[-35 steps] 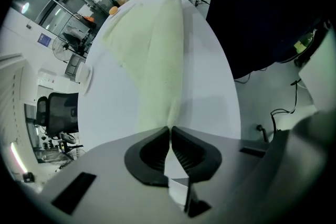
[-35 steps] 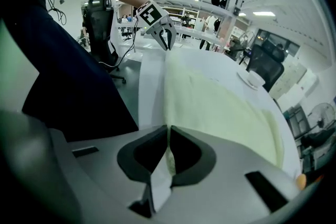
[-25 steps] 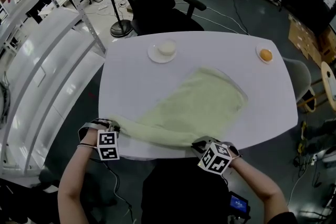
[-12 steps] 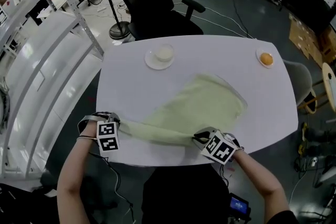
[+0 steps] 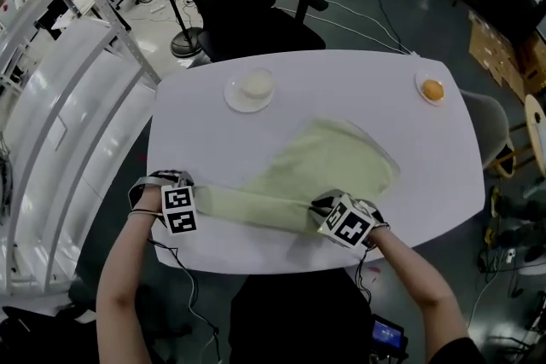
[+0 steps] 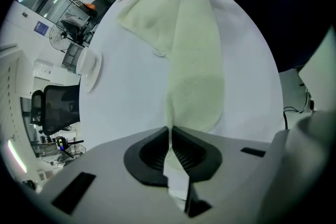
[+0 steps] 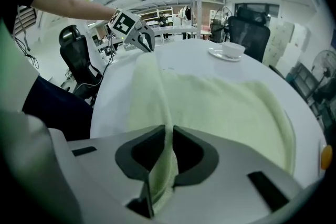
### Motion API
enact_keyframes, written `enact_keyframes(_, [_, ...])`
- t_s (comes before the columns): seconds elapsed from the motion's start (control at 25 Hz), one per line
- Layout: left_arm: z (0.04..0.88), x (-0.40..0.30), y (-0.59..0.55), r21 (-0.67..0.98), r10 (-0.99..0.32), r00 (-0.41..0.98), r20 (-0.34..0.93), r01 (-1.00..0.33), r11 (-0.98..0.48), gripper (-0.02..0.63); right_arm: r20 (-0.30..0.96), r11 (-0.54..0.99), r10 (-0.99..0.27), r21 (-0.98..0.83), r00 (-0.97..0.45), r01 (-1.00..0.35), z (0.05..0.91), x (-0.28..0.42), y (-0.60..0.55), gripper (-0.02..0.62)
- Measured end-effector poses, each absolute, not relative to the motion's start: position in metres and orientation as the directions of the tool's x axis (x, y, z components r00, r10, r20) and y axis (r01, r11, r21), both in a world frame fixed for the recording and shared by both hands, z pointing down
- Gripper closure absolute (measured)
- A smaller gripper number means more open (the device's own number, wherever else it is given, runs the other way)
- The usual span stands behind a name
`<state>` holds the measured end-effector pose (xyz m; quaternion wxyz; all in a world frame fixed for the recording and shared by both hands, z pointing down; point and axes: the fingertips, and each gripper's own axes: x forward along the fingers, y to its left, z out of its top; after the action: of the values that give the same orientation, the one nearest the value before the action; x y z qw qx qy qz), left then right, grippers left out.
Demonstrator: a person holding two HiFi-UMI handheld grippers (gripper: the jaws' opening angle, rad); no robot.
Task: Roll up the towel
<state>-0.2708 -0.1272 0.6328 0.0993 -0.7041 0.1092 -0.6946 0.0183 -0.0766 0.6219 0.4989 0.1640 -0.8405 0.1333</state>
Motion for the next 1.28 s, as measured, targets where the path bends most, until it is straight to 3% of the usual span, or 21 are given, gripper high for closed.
enact_keyframes(0.28, [0.642,-0.268,-0.135,-0.342,-0.342,0.002,0.94,-0.023,-0.939,0.555,0.886,0.899,-0.194,-0.011,-0.421,-0.438,0.628,0.029,-0.086,0.479])
enact_keyframes(0.44, [0.631,-0.266,-0.147,-0.372,-0.378,0.029,0.925,-0.123,-0.92,0.46,0.868,0.88,-0.233,-0.003,-0.438,-0.474,0.618,0.037,-0.092,0.453])
enact_keyframes(0.68, [0.6,-0.264,-0.146,-0.314,-0.372,0.151,0.916,-0.308,-0.898,0.304,0.816,0.845,-0.23,-0.103,-0.531,-0.524,0.589,0.039,-0.084,0.312])
enact_keyframes(1.04, [0.565,-0.241,-0.104,-0.274,-0.382,0.281,0.88,-0.357,-0.893,0.291,0.791,0.883,-0.249,-0.052,-0.559,-0.467,0.561,0.035,-0.044,0.301])
enact_keyframes(1.28, [0.574,-0.21,-0.066,-0.206,-0.321,0.355,0.878,-0.327,-0.922,0.291,0.779,0.891,-0.28,-0.008,-0.561,-0.455,0.559,0.021,-0.018,0.304])
